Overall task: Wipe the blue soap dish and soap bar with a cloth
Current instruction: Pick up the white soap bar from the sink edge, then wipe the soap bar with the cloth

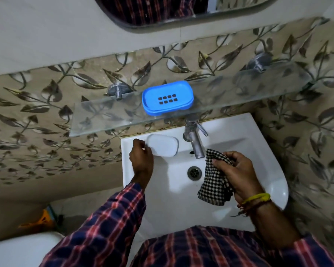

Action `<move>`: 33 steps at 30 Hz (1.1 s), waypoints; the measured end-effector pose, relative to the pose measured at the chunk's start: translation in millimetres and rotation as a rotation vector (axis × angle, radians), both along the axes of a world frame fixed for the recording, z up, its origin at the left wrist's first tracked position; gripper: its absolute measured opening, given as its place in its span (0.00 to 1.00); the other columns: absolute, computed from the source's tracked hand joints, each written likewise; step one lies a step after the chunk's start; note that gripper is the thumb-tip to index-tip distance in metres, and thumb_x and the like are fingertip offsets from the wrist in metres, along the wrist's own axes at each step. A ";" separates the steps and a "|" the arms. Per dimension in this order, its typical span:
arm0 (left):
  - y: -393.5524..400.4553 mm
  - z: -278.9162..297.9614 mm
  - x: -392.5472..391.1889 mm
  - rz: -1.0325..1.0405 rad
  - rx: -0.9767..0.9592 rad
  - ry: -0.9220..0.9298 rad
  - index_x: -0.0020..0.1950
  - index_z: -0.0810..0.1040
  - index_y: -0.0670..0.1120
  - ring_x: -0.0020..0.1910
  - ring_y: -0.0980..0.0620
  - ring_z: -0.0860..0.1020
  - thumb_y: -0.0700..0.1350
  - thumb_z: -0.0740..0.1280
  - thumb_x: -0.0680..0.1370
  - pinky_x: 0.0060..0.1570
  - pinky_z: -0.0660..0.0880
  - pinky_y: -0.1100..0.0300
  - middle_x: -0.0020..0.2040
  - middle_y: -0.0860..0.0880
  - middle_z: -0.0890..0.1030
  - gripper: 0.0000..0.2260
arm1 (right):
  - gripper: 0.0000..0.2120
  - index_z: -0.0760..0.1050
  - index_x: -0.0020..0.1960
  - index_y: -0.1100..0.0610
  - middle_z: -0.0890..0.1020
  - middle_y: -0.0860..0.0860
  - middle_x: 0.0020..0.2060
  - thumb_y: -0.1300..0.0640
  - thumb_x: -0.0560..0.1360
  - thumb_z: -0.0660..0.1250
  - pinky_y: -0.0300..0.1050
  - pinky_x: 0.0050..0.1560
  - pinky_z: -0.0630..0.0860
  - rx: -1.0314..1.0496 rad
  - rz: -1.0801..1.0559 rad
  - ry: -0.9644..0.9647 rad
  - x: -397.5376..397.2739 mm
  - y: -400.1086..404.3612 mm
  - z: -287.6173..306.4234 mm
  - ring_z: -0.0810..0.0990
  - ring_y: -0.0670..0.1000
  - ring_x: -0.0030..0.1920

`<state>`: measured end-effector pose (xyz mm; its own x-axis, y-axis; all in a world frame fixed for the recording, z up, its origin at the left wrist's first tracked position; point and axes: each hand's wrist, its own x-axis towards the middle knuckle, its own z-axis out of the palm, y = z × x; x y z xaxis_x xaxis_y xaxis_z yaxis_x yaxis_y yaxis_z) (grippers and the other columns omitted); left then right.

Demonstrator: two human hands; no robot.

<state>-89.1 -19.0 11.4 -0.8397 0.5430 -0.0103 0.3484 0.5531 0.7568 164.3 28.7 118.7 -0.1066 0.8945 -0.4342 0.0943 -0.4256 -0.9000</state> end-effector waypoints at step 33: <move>-29.5 109.5 95.7 -0.661 0.414 -0.468 0.67 0.69 0.48 0.54 0.61 0.82 0.63 0.73 0.72 0.48 0.78 0.67 0.57 0.60 0.82 0.31 | 0.08 0.82 0.46 0.57 0.85 0.47 0.37 0.66 0.70 0.76 0.41 0.44 0.81 0.269 0.487 0.176 -22.5 7.5 15.0 0.82 0.43 0.39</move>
<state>6.6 -48.5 120.9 -0.3152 0.9485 0.0310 0.1052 0.0025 0.9944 141.8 36.2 133.7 -0.5830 0.8008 -0.1372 0.0613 -0.1249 -0.9903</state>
